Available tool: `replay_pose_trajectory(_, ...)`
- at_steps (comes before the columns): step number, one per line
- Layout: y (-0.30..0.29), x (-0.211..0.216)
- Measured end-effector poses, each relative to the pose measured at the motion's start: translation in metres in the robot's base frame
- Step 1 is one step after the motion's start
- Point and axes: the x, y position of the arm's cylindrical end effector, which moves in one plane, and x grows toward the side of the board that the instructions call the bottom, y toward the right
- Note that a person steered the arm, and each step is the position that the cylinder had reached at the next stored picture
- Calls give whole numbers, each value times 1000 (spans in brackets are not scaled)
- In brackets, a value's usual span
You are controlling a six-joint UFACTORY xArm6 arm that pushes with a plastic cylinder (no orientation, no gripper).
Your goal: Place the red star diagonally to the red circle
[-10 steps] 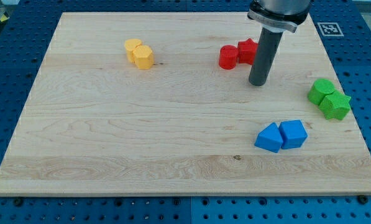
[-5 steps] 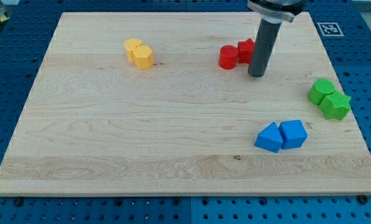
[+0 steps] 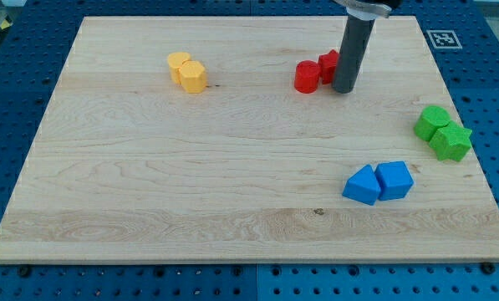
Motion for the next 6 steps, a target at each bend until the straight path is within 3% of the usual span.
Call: replay_pose_trajectory(6,0,-36)
